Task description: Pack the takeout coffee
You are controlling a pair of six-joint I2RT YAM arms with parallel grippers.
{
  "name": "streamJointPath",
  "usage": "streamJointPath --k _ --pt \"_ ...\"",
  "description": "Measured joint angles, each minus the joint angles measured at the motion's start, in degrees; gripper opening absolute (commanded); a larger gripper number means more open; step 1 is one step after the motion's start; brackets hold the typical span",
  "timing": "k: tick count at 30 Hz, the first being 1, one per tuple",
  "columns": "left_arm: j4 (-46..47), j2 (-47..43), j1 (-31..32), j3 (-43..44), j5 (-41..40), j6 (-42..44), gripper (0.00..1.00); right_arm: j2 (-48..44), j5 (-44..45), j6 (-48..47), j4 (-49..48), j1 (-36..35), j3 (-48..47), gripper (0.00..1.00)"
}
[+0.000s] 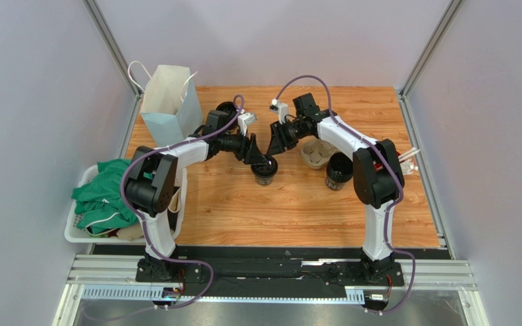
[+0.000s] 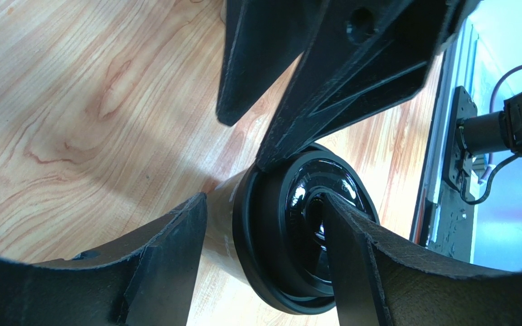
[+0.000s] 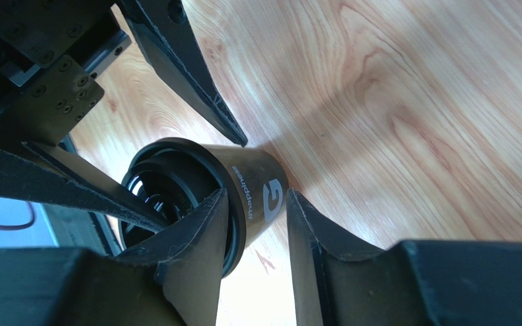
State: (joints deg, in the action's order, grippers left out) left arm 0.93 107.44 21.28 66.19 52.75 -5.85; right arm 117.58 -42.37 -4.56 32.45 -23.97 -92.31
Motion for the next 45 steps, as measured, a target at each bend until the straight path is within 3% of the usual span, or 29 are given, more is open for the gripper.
streamJointPath --k 6,12,18,45 --pt "-0.02 0.02 0.04 0.0 0.07 0.02 0.7 -4.2 4.57 -1.29 2.58 0.04 0.09 0.45" --pt "-0.02 0.02 0.04 0.0 0.09 0.02 0.7 -10.6 3.63 -1.42 3.76 0.17 2.03 0.53" --pt "0.02 0.02 0.04 0.0 0.09 0.02 0.7 -11.45 0.63 0.04 3.82 0.15 6.64 0.7" --pt "0.11 0.02 0.04 0.0 0.09 0.0 0.7 -7.61 -2.23 9.49 -5.42 -1.09 11.45 0.7"
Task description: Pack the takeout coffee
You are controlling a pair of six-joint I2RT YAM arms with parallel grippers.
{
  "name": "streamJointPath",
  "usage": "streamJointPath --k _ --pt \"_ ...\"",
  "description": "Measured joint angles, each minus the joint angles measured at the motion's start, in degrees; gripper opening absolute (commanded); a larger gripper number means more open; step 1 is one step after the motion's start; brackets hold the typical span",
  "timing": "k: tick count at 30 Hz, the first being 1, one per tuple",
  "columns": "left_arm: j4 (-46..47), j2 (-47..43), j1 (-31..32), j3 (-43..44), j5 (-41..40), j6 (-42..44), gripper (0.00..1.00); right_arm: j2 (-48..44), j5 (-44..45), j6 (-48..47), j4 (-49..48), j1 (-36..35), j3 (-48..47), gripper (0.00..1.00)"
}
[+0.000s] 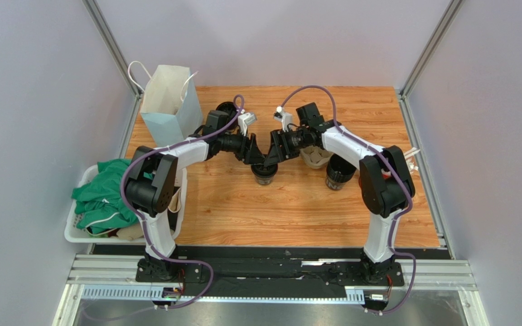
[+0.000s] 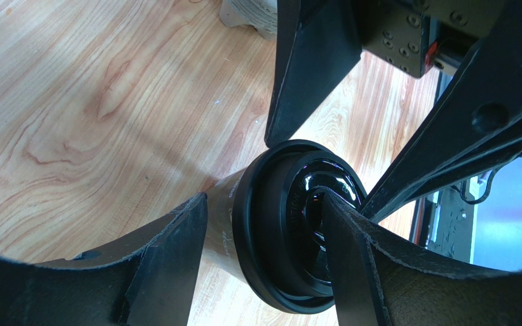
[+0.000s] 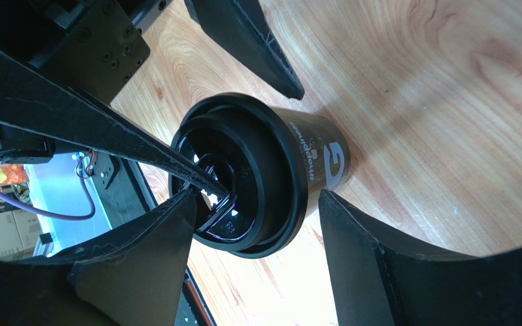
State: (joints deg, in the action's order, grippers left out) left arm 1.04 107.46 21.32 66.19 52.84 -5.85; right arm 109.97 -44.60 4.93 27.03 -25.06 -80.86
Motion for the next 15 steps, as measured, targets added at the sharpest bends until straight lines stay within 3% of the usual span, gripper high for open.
streamJointPath --k 9,15 --pt "-0.02 0.0 0.02 0.0 0.0 0.0 0.7 0.11 0.59 -2.23 0.07 -0.76 1.64 0.66" --pt "-0.04 0.0 0.09 0.0 -0.07 0.0 0.76 0.11 0.44 -2.36 -0.35 -0.76 1.75 0.53"
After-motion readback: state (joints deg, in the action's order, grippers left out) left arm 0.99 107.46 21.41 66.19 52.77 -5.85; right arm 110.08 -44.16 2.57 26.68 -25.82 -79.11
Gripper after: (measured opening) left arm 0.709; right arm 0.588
